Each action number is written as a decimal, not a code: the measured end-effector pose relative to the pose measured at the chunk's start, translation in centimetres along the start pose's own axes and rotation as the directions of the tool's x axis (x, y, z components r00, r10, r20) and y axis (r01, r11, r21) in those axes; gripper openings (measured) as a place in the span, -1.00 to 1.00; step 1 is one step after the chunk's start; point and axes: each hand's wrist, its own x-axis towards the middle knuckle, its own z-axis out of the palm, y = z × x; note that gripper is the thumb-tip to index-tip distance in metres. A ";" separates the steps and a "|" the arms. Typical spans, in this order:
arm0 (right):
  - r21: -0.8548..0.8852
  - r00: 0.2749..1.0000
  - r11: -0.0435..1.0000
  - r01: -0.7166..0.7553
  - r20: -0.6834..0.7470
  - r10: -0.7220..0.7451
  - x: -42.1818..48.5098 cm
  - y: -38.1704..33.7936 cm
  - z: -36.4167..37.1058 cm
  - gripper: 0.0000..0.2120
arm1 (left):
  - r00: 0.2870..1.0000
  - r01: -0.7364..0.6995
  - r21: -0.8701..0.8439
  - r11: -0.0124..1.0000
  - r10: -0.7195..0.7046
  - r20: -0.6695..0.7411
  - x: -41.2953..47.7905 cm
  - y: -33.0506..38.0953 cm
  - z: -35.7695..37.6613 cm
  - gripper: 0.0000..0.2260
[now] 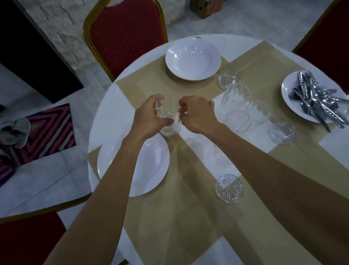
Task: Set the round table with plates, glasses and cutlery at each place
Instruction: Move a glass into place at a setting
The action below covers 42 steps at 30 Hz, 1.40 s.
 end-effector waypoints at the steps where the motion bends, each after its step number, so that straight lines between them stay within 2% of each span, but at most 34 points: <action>1: 0.005 1.000 1.000 -0.001 -0.002 0.001 0.0 0.0 0.1 -0.69 | 1.000 0.001 -0.007 1.000 -0.001 -0.002 0.0 -0.2 0.1 -0.33; 14: 0.004 1.000 1.000 -0.022 0.002 0.022 -0.1 -0.2 -0.1 -0.69 | 1.000 0.008 0.034 0.999 -0.009 0.020 0.0 0.4 0.1 -0.30; 22: -0.021 0.999 0.999 -0.037 -0.038 0.036 -0.6 0.0 -1.5 -0.59 | 0.997 0.036 0.095 0.995 -0.042 0.060 -0.9 2.0 -0.8 -0.09; 25: 0.050 0.995 0.998 -0.026 -0.091 0.030 -1.0 0.5 -2.9 -0.58 | 1.000 -0.013 0.128 0.992 0.012 0.010 -1.4 3.9 -1.2 -0.14; 28: 0.143 0.990 0.990 -0.008 -0.138 0.028 -2.0 1.5 -4.6 -0.58 | 0.991 -0.113 0.163 0.980 0.123 -0.054 -2.5 6.9 -0.3 -0.24; 31: 0.241 0.987 0.970 -0.023 -0.147 0.060 -3.6 3.6 -6.7 -0.59 | 0.972 -0.218 0.150 0.964 0.228 -0.051 -3.6 10.4 2.2 -0.35; 34: 0.258 0.977 0.964 -0.058 -0.185 0.108 -5.8 6.9 -9.5 -0.62 | 0.960 -0.279 0.016 0.960 0.279 0.005 -4.5 13.7 5.6 -0.48; 37: 0.312 0.974 0.944 -0.111 -0.154 0.166 -8.6 11.0 -12.4 -0.63 | 0.961 -0.251 -0.055 0.966 0.256 0.104 -5.1 16.2 9.9 -0.61; 42: 0.357 0.950 0.904 -0.234 -0.114 0.290 -13.4 19.0 -15.8 -0.60 | 0.928 -0.270 0.035 0.962 0.250 0.275 -6.1 19.9 18.9 -0.67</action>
